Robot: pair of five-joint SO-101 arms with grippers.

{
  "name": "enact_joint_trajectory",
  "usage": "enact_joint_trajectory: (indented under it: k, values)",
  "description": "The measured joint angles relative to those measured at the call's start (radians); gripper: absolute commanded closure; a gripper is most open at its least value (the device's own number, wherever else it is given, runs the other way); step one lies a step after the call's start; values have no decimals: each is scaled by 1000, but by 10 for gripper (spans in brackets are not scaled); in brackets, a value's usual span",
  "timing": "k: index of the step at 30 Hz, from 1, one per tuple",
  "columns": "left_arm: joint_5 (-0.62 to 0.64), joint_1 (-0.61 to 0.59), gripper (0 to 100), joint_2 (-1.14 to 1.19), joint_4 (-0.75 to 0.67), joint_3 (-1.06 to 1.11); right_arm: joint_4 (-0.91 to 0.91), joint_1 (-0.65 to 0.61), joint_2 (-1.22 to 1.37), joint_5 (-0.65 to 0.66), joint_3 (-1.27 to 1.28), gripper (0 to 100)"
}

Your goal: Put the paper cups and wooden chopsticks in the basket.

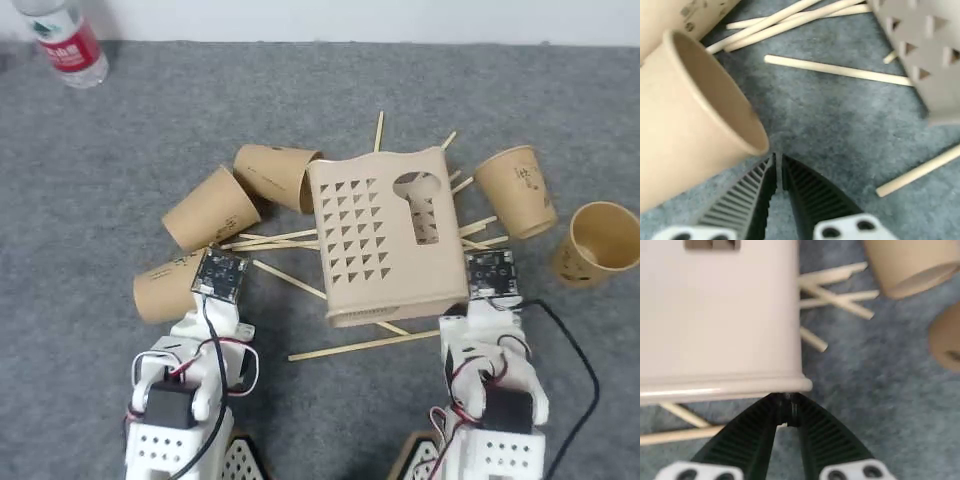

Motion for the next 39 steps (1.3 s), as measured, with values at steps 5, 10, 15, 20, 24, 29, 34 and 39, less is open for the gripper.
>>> enact_joint_trajectory:
  k: [5, 10, 15, 20, 24, 29, 34, 39]
  values:
    - [-9, -109, 987, 0, -2, -2, 41, 3, 0, 183, -83, 889]
    - [-66, -129, 987, 0, -12, -18, 100, 11, 0, 377, -196, 880]
    - [-75, -138, 987, 0, -14, -141, 127, 9, -8, 394, -316, 880]
    - [-75, -135, 987, 0, -18, -265, 157, 9, -12, 394, -411, 878]
    - [-75, -135, 987, 0, -25, -393, 157, 9, -14, 394, -480, 876]
    - [-75, -137, 979, 0, -40, -493, 98, 9, 43, 394, -525, 876]
    - [-5, -135, 891, 0, -137, -420, 35, 8, 302, 298, -664, 879]
    - [121, -135, 874, 0, -238, -348, 95, -63, 683, 259, -959, 880]
